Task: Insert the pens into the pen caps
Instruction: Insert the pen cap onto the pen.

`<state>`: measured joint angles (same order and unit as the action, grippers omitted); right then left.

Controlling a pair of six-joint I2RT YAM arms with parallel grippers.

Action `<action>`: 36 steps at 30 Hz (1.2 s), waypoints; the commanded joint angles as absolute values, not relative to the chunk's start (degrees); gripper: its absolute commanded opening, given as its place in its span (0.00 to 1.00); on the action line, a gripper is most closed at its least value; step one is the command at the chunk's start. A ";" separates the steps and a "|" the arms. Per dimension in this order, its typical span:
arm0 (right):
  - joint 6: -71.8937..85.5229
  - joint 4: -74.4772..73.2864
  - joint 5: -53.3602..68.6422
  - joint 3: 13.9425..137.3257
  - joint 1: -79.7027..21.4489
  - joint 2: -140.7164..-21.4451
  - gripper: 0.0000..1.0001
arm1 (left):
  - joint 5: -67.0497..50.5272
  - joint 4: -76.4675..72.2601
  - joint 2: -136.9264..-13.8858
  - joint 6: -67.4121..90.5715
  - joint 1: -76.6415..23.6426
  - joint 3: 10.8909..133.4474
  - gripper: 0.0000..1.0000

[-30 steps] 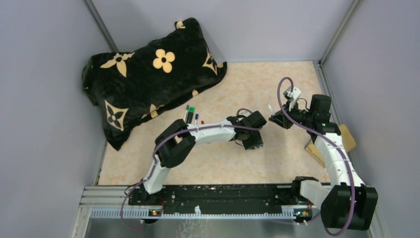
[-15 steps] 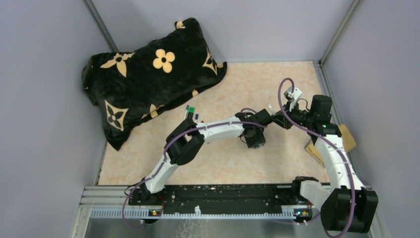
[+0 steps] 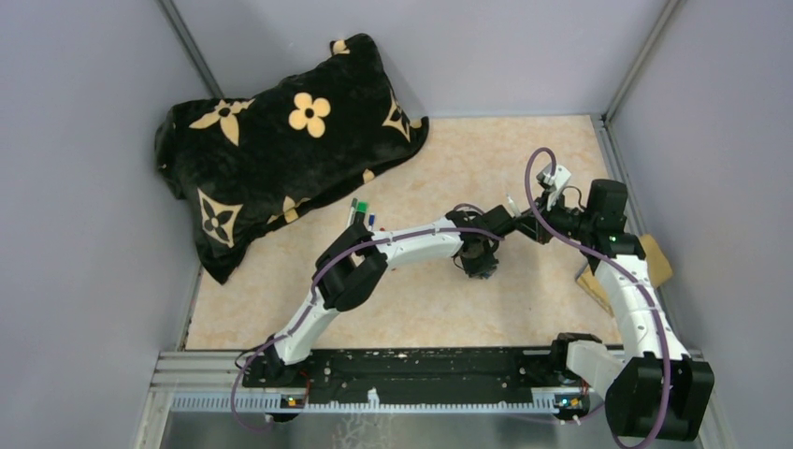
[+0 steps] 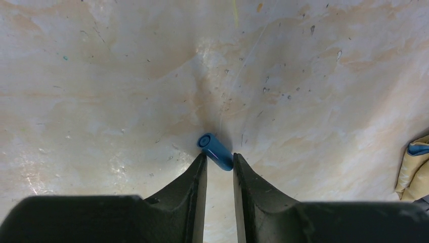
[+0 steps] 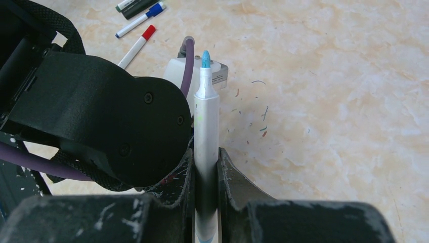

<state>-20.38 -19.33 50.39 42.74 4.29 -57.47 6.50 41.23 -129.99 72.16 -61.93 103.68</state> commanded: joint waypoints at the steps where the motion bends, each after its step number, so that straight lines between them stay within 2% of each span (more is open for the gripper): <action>1: -20.12 -17.58 51.50 42.54 4.57 -55.79 0.00 | 12.88 49.48 -133.05 75.11 -61.26 104.42 0.30; 21: -20.12 -17.33 51.59 42.29 4.57 -55.70 0.00 | 20.29 48.61 -128.04 60.39 -60.79 97.61 0.25; 28: -20.13 -17.23 51.58 42.19 4.59 -55.68 0.00 | 21.98 45.08 -125.53 53.33 -60.70 93.67 0.27; 36: -20.21 -17.14 51.66 42.01 4.57 -55.59 0.00 | 19.30 41.34 -125.11 48.39 -58.85 91.62 0.35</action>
<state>-20.36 -19.31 50.63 42.74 4.29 -57.34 18.41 38.39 -123.42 51.07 -60.80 93.49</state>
